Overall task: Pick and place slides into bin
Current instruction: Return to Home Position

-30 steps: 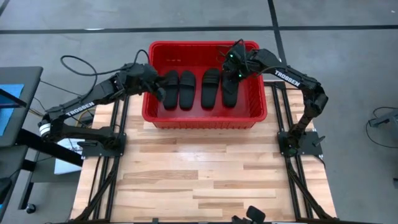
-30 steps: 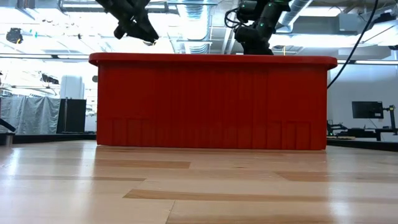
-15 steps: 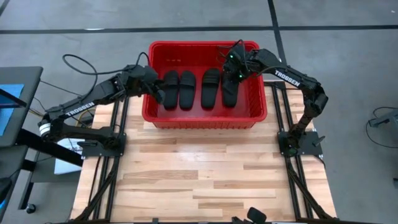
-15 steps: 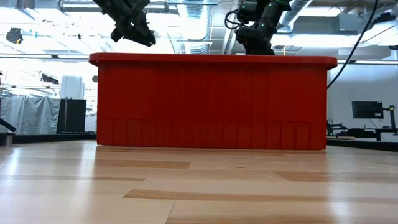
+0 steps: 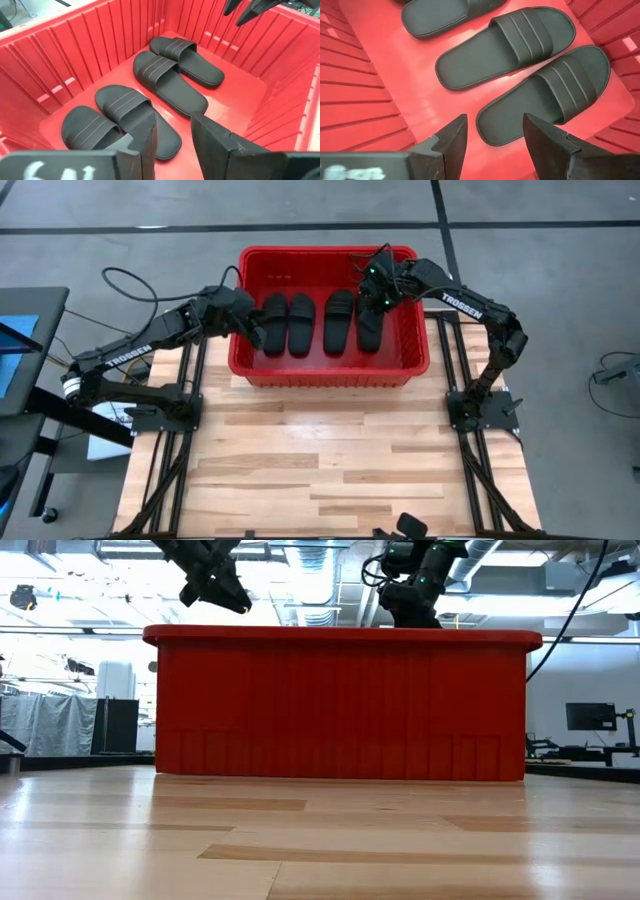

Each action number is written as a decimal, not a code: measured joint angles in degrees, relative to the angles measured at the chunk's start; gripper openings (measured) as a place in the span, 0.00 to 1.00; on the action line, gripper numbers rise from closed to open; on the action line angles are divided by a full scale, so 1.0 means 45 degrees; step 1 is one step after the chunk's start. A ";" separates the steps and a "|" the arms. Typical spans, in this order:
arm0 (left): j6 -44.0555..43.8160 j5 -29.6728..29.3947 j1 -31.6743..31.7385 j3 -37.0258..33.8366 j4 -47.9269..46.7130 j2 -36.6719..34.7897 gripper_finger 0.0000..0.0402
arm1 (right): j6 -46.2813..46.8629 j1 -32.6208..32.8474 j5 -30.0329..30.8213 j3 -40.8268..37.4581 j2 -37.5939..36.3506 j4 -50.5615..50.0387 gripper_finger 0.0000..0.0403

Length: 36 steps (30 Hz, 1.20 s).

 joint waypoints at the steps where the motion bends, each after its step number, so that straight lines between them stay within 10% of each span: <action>1: 0.0000 0.0000 0.0000 0.0000 0.0001 0.0000 0.27 | 0.0005 0.0000 0.0000 0.0000 0.0000 -0.0005 0.45; 20: 0.0005 -0.0097 0.0000 0.0005 0.0166 -0.0093 0.27 | -0.0015 -0.0005 0.0000 0.0000 0.0000 0.0211 0.45; 36: -0.0039 0.0835 0.0000 0.0015 0.2930 -0.3167 0.27 | 0.0102 0.0763 -0.0034 0.0000 -0.2415 0.3071 0.45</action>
